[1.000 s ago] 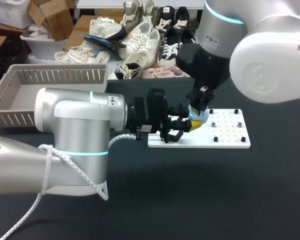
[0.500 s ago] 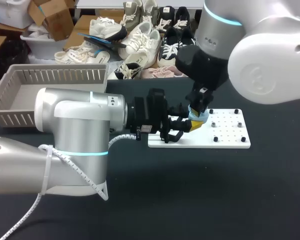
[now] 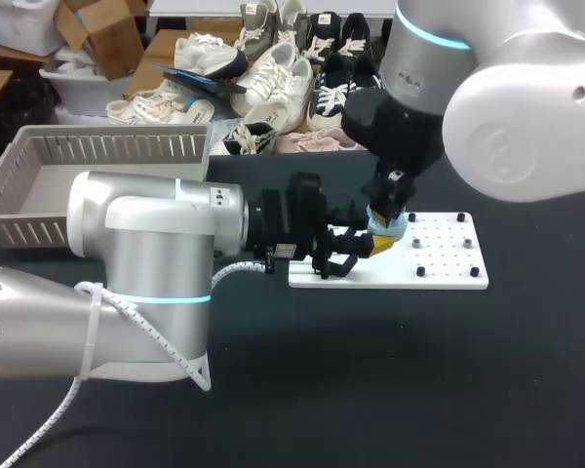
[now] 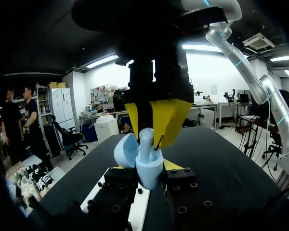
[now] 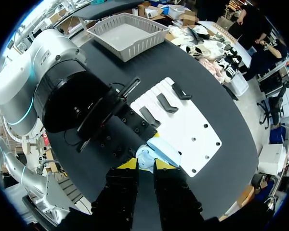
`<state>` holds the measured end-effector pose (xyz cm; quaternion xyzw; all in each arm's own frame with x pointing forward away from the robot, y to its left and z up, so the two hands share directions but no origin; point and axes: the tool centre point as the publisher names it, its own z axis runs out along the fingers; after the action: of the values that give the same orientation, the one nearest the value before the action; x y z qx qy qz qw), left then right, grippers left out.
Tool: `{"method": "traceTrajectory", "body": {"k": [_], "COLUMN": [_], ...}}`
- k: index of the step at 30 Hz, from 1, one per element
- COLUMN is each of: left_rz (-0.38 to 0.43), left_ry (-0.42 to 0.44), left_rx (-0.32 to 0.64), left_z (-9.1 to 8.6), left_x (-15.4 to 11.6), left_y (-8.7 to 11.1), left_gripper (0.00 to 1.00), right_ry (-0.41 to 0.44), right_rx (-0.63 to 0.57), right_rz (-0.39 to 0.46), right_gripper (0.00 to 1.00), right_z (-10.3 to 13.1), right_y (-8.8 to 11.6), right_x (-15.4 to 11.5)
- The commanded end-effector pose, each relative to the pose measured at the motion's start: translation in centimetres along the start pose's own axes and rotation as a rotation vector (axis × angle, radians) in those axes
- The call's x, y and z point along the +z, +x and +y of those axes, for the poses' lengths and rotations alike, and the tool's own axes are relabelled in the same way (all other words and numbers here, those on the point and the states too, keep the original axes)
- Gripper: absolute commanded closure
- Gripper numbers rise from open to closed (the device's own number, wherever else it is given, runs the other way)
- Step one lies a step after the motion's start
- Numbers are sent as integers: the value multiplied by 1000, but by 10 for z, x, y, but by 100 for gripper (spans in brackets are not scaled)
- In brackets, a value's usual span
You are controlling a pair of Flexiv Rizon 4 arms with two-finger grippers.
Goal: Pick up each earbud case from the left stands, insert the matching earbuds, close the lid, and place the case in the box.
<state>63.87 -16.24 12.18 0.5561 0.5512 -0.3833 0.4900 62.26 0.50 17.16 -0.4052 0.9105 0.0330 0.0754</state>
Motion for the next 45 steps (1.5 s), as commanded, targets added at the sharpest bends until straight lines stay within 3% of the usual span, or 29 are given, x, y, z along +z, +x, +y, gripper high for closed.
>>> {"method": "traceTrajectory", "body": {"k": [1, 45], "left_rz": [-2, -2], "left_ry": [-21, -21], "left_rx": [1, 1], "left_z": [-3, -3], "left_x": [2, 2], "left_y": [0, 0], "left_gripper": [100, 100], "right_ry": [11, 8], "right_rx": [6, 12], "right_rz": [5, 19], "right_gripper": [100, 100], "right_z": [0, 0], "right_y": [0, 1], "right_x": [-1, 3]}}
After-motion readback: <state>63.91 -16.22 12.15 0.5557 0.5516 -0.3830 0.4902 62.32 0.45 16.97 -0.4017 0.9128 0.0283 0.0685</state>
